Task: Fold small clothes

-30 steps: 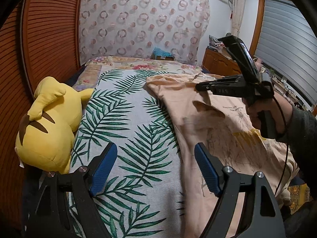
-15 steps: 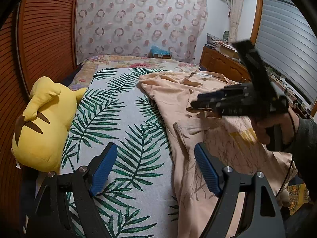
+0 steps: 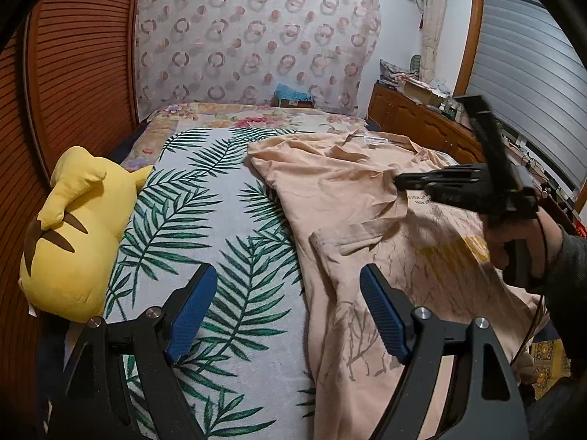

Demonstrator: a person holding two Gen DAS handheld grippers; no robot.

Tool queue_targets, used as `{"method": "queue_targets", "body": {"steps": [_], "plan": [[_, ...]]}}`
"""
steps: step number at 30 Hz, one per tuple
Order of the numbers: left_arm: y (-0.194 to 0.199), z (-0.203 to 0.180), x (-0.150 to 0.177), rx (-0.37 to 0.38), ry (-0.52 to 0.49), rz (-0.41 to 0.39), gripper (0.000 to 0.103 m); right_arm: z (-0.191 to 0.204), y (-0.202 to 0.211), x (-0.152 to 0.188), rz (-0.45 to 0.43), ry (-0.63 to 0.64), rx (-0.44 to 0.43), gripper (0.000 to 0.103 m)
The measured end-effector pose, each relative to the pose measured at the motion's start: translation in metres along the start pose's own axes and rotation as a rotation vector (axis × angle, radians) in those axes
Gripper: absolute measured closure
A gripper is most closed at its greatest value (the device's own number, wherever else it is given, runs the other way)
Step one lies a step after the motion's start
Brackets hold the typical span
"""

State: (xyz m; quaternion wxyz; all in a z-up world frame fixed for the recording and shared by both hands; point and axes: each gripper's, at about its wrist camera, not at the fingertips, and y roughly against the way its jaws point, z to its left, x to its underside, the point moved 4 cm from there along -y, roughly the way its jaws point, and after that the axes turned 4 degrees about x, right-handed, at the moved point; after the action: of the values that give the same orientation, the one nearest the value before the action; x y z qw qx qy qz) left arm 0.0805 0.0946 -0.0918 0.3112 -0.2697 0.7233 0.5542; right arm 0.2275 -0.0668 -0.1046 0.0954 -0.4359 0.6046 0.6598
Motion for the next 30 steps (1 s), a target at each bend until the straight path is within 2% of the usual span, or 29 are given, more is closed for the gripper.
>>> {"method": "queue_targets", "body": {"steps": [2, 4, 7, 9, 11, 13, 16, 23, 25, 30], "plan": [[-0.004, -0.004, -0.003, 0.007, -0.005, 0.005, 0.022, -0.008, 0.013, 0.006, -0.011, -0.017, 0.025, 0.095], [-0.008, -0.009, -0.007, 0.018, -0.014, 0.01, 0.022, -0.015, 0.023, 0.012, -0.01, -0.028, 0.043, 0.081], [-0.016, -0.018, -0.012, 0.036, -0.028, 0.02, 0.022, -0.025, 0.041, 0.025, -0.008, -0.037, 0.034, 0.07], [-0.019, -0.021, -0.015, 0.041, -0.037, 0.02, 0.022, -0.033, 0.059, 0.038, -0.025, -0.06, 0.026, 0.069], [-0.023, -0.024, -0.018, 0.055, -0.042, 0.025, 0.029, -0.042, 0.077, 0.048, -0.04, -0.086, 0.011, 0.068], [-0.029, -0.028, -0.02, 0.069, -0.045, 0.045, 0.048, -0.055, 0.096, 0.062, -0.059, -0.114, 0.029, 0.068], [-0.038, -0.032, -0.021, 0.061, -0.055, 0.072, 0.061, -0.069, 0.124, 0.085, -0.075, -0.128, 0.051, 0.068], [-0.058, -0.03, -0.018, 0.017, -0.049, 0.121, 0.065, -0.081, 0.15, 0.148, -0.026, -0.128, 0.079, 0.068], [-0.063, -0.03, -0.017, 0.019, -0.047, 0.132, 0.071, -0.084, 0.148, 0.161, -0.002, -0.144, 0.071, 0.068], [-0.067, -0.03, -0.017, 0.02, -0.058, 0.144, 0.078, -0.084, 0.143, 0.182, 0.048, -0.169, 0.05, 0.068]]}}
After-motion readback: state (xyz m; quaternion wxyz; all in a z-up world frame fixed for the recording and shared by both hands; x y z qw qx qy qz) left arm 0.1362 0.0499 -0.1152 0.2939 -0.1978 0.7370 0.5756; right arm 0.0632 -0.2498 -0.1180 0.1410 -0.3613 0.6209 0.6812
